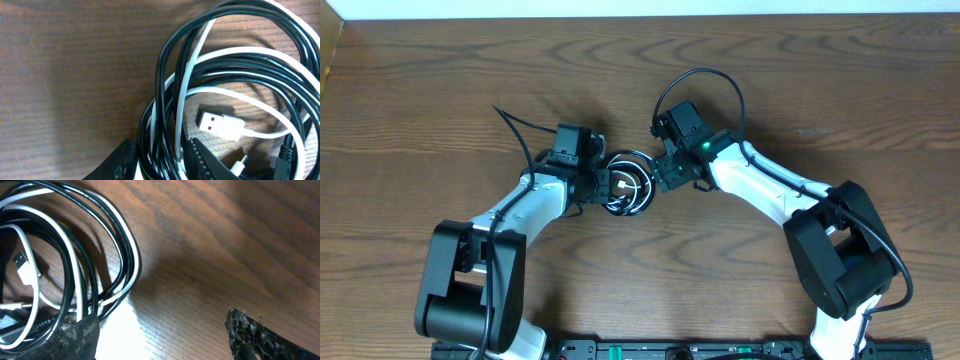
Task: Untangle cables
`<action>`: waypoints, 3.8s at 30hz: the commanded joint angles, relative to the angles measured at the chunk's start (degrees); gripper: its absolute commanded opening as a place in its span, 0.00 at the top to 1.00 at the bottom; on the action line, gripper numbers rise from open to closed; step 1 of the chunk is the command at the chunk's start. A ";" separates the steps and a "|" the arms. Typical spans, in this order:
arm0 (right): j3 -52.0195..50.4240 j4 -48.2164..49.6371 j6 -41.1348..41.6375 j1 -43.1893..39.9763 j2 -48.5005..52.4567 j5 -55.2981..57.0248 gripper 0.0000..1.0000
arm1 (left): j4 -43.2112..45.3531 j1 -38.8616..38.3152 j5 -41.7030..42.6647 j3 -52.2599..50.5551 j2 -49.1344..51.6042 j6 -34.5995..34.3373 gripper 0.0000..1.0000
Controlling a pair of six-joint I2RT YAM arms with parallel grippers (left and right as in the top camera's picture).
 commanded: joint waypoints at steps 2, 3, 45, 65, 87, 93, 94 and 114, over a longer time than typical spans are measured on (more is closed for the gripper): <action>-0.59 1.11 -1.53 0.44 -0.96 3.08 0.22 | 0.22 0.07 1.86 -0.79 2.97 4.90 0.66; -0.66 1.40 -1.75 0.44 -0.94 3.72 0.22 | 0.28 0.07 3.69 -0.79 3.56 6.12 0.66; -3.13 -1.11 -9.14 -3.74 2.69 16.33 0.12 | 0.66 -4.11 6.05 -0.72 4.94 14.99 0.65; -4.15 -3.19 -9.11 -10.16 2.69 20.13 0.01 | 0.50 -4.11 5.64 -0.72 4.94 14.99 0.65; -4.15 -4.66 -6.54 -10.78 2.69 23.10 0.01 | 0.50 -4.11 5.20 -0.72 4.94 14.97 0.64; -4.15 -3.19 -14.84 -10.32 2.69 -0.09 0.01 | 0.50 -4.11 5.07 -0.72 4.94 14.95 0.64; -4.15 -3.76 -15.65 -10.27 2.69 0.11 0.01 | 0.48 -4.11 5.05 -0.72 4.94 14.97 0.64; -4.15 -9.77 -12.13 -13.29 2.69 20.96 0.01 | 0.48 -4.11 5.05 -0.72 4.94 14.97 0.64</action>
